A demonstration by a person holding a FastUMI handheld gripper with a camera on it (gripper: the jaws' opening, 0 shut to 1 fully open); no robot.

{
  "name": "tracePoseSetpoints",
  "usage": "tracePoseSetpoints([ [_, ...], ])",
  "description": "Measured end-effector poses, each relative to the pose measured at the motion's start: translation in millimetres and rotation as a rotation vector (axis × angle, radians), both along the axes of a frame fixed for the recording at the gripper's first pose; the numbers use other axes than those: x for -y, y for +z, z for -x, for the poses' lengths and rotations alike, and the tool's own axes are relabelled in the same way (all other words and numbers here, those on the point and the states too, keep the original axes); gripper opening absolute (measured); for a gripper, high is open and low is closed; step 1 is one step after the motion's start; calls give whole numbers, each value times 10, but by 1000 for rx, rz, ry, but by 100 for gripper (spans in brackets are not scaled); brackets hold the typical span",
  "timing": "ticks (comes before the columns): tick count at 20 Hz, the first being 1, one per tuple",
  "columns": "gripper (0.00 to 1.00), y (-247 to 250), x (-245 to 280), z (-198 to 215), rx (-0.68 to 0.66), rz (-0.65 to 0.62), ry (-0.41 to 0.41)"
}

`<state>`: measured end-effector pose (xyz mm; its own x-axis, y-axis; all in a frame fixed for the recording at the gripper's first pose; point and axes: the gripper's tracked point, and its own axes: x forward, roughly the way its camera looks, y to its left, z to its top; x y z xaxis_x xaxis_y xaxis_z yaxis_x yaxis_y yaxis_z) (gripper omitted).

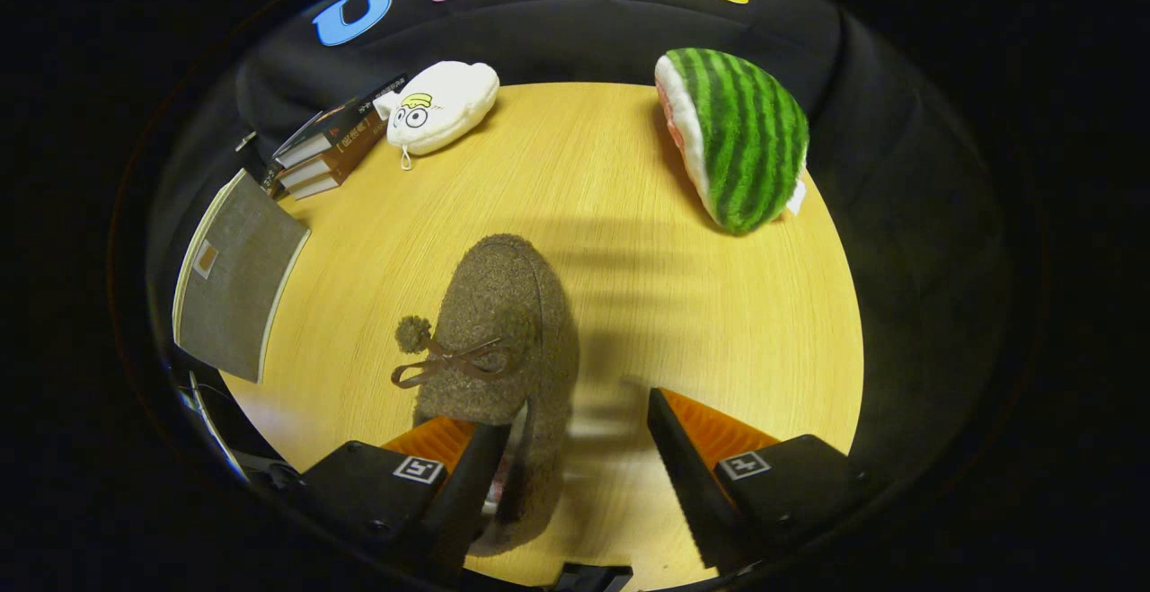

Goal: Open the storage box then place both shoes into the box .Put the left shoe in first, then the right shoe, with the right side of both shoes facing outward in a uniform manner.

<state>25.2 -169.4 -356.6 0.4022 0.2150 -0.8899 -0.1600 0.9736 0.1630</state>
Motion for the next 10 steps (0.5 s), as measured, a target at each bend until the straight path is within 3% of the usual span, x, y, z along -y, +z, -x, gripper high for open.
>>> tracePoseSetpoints([
  [1, 88, -20, -30, -9, -6, -3, -2],
  [2, 74, -46, -50, -15, -7, 3, 0],
  [5, 53, -56, -159, -6, -25, -27, -6],
  [7, 26, -81, -169, -15, -42, -29, -34],
  [9, 20, -88, -125, -16, -51, -23, -72],
  [10, 10, -78, -140, -35, -50, -30, -80],
])
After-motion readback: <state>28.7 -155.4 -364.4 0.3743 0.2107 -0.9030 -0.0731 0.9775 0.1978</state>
